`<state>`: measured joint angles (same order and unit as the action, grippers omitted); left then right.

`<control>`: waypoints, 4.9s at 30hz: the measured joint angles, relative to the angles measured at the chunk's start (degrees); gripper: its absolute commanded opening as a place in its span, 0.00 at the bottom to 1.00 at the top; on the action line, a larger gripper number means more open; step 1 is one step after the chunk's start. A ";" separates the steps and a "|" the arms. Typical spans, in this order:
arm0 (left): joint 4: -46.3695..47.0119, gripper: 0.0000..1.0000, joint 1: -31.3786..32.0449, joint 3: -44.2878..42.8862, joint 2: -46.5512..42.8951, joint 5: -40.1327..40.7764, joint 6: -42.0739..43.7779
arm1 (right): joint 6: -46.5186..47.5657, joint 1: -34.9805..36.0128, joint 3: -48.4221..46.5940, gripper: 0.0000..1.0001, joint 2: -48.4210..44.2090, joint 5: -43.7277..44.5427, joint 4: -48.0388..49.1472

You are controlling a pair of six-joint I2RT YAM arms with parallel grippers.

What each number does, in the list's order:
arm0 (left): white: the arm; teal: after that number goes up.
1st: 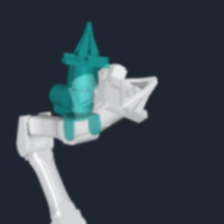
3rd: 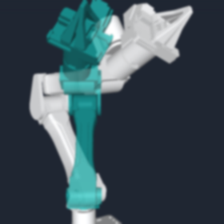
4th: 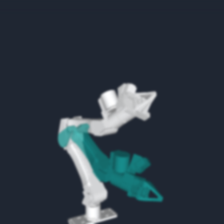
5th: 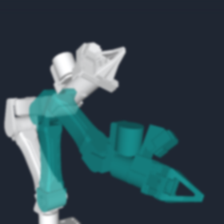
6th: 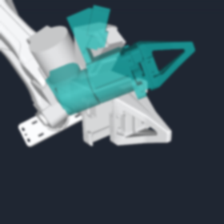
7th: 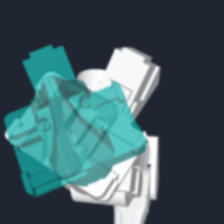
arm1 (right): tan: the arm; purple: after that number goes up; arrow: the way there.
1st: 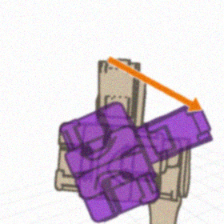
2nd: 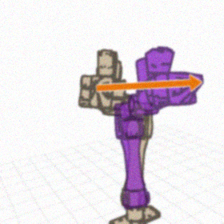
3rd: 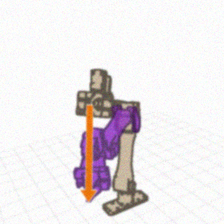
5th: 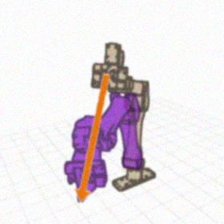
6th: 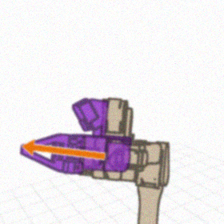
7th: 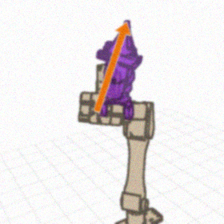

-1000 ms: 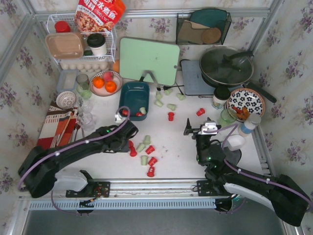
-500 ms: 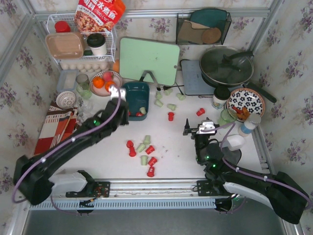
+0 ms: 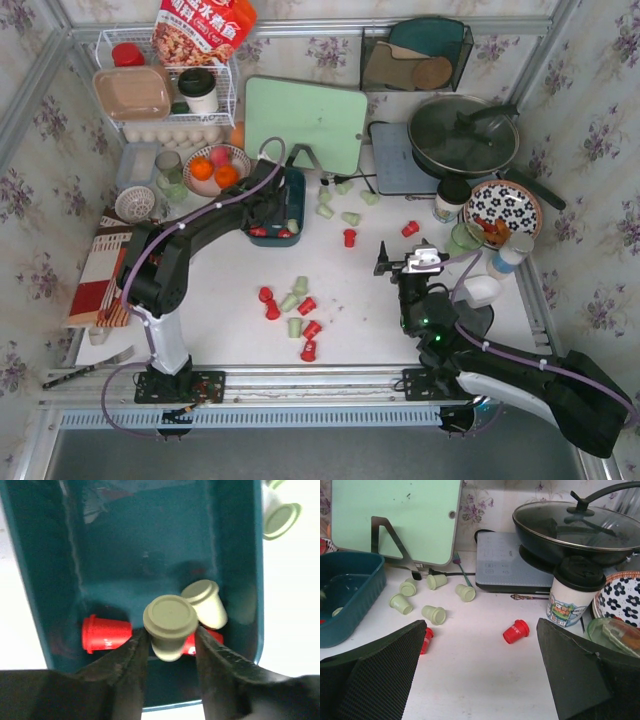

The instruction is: Mix the coffee capsules in the storage basket

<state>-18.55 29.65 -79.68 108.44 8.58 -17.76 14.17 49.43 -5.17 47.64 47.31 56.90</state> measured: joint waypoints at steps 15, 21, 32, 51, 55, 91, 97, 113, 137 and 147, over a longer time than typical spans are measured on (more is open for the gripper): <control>1.07 0.99 -0.81 -1.57 -5.05 -4.59 2.51 | -5.51 -0.04 -4.66 1.00 6.60 -4.98 -4.83; -2.97 0.99 -0.85 1.07 -14.73 -4.61 -2.36 | -11.19 -0.04 -8.39 1.00 9.33 -4.50 -10.03; -26.95 0.99 -0.81 5.46 -41.07 -0.07 -6.32 | -25.31 -2.32 -16.52 0.94 15.12 -4.28 -25.81; -27.39 0.99 -2.05 30.84 -76.17 3.82 1.25 | -37.83 -2.84 -25.18 0.80 29.20 -15.76 -43.28; -27.52 0.99 -3.39 30.05 -72.87 1.01 1.57 | -38.10 -4.42 -29.20 0.75 37.24 -14.16 -41.81; -27.67 0.99 -8.31 29.70 -75.12 -8.37 2.58 | -33.03 -5.49 -49.96 0.20 54.29 -14.40 -43.45; -27.67 0.99 -8.31 29.83 -75.08 -8.39 2.58 | -28.68 -1.38 -56.30 0.21 54.88 -16.61 -42.29; -27.67 0.99 -8.31 30.01 -74.42 -8.37 2.58 | -28.89 -0.63 -70.23 0.59 68.28 -27.93 -44.33; -29.94 0.99 -8.31 28.24 -65.09 -8.13 1.86 | -22.51 -0.63 -39.60 0.64 30.88 -20.15 -40.26; -30.75 0.95 -7.19 30.16 -61.20 -10.95 -4.31 | -16.15 -0.96 -10.99 0.71 11.76 -11.87 -23.74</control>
<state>-49.30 22.46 -49.52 47.24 -2.37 -22.06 -1.98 48.47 -16.16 59.40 35.44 33.17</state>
